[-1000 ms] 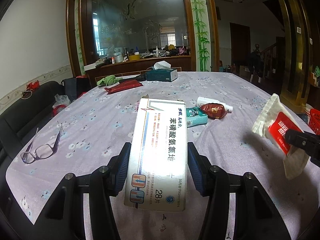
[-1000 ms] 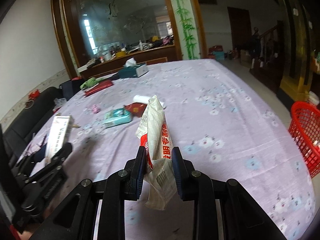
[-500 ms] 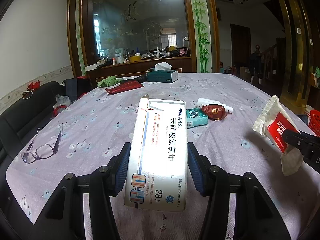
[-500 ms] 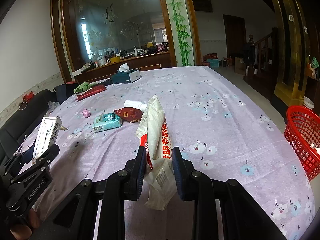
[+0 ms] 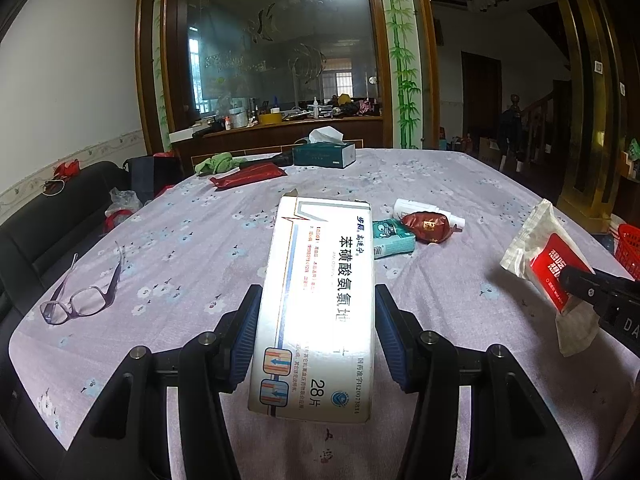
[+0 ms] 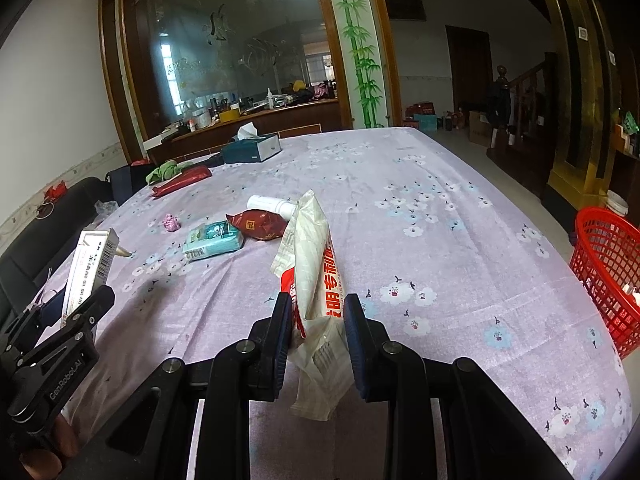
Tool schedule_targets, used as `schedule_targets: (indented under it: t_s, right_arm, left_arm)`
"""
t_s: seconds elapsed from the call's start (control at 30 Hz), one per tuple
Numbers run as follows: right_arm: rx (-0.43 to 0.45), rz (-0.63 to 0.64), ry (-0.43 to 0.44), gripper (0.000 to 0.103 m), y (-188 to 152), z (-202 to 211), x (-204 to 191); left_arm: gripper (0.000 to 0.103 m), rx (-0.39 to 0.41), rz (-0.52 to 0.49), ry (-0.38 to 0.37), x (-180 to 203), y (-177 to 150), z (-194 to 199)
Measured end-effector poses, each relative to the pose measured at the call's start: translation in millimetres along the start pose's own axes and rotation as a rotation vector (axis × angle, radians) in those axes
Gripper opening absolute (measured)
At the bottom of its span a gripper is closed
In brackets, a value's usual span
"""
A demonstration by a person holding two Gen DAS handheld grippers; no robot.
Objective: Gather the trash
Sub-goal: 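Lift the white box and packet and hold them above the table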
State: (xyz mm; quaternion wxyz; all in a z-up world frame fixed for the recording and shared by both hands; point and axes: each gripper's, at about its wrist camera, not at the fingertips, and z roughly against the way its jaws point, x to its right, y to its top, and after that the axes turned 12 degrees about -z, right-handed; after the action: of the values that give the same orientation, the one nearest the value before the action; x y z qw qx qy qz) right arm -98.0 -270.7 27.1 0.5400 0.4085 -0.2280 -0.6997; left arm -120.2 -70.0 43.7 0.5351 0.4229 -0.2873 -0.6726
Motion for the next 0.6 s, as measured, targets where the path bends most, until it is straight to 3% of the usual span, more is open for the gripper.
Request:
schedule_targets:
  t_s: [0.6]
  right_arm:
    - [0.005,0.008,-0.006,0.028,-2.0,1.6,-3.1]
  left_arm:
    - [0.053,0.000,0.005,-0.002,-0.7,0.0,0.5]
